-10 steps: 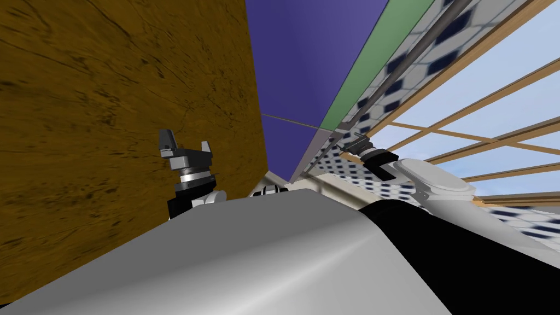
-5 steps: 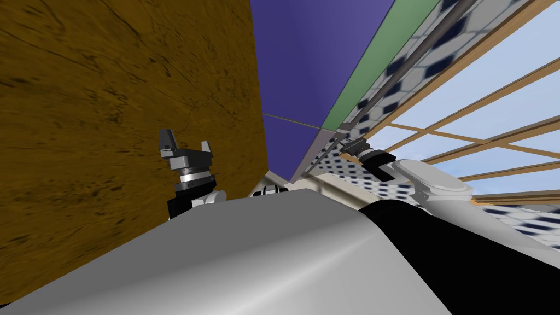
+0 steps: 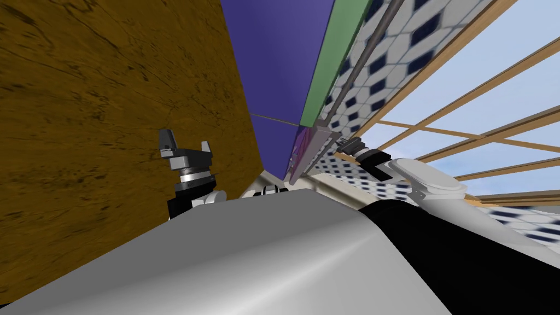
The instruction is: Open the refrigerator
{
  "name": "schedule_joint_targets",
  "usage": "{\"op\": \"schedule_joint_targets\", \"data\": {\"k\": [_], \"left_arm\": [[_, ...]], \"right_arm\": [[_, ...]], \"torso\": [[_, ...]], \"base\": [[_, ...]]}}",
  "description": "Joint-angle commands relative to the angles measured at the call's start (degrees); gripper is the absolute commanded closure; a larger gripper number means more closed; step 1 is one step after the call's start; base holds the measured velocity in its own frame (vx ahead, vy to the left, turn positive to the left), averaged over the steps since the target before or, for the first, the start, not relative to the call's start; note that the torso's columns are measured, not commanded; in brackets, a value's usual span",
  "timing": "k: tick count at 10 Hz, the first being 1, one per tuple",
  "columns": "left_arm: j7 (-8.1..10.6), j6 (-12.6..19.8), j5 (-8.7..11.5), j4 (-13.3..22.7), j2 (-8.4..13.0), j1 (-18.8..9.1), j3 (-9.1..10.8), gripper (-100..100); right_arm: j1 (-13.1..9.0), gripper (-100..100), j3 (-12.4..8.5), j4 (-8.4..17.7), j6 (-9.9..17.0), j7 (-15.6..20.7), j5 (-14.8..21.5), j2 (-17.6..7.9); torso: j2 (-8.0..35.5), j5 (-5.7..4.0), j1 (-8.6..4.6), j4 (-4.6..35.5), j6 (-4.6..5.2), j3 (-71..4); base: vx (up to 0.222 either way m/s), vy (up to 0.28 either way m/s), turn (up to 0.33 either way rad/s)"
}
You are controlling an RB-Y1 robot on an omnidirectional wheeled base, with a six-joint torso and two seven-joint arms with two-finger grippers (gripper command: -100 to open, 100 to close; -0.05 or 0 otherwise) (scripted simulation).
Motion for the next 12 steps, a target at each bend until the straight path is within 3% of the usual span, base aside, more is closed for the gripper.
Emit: {"op": "schedule_joint_targets", "data": {"k": [1, 3, 6, 8, 9, 10, 12], "left_arm": [[0.0, 0.0, 0.0, 0.0, 0.01, 0.0, 0.01, 0], [0.0, 0.0, 0.0, 0.0, -0.01, 0.0, -0.01, 0], [0.0, 0.0, 0.0, 0.0, -0.01, 0.0, 0.0, 0], [0.0, 0.0, 0.0, 0.0, -0.01, 0.01, -0.01, 0], [0.0, 0.0, 0.0, 0.0, -0.01, 0.0, -0.01, 0], [0.0, 0.0, 0.0, 0.0, -0.02, 0.01, -0.02, 0], [0.0, -0.01, 0.0, -0.01, -0.04, 0.02, -0.04, 0]], "right_arm": [[-0.45, 100, -0.64, -1.96, -0.72, 0.15, -0.3, -0.06], [-0.84, 100, -0.3, -4.12, -2.11, 0.48, -0.59, -0.02], [-1.23, 100, 0.04, -6.28, -3.51, 0.81, -0.88, 0.02], [-1.42, 100, 0.22, -7.36, -4.21, 0.97, -1.02, 0.04], [-0.7, 100, 0.54, -6.59, -4.35, 0.8, -0.91, 0.16], [-0.76, -100, 0.27, -6.06, -2.7, 2.52, 0.79, 0.8], [-0.78, -100, 0.02, -5.39, -1.04, 4.13, 2.43, 1.5]], "torso": [[-0.09, 0.05, -0.25, 0.07, -0.07, -0.09], [-0.24, 0.12, 0.41, -0.07, -0.22, -0.17], [-0.03, 0.13, 0.21, 0.07, -0.1, -0.07], [0.14, 0.16, 0.35, 0.14, 0.0, 0.06], [0.41, 0.11, 0.25, 0.19, 0.08, 0.25], [0.4, -0.07, 0.51, 0.04, 0.3, 0.36], [0.23, -0.07, 0.64, -0.1, 0.21, 0.26]], "base": [[-0.06, -0.315, 0.028], [-0.093, -0.278, 0.07], [-0.076, -0.297, 0.061], [-0.097, -0.281, 0.05], [-0.064, -0.155, 0.023], [0.041, 0.056, -0.065], [0.059, 0.14, -0.08]]}}
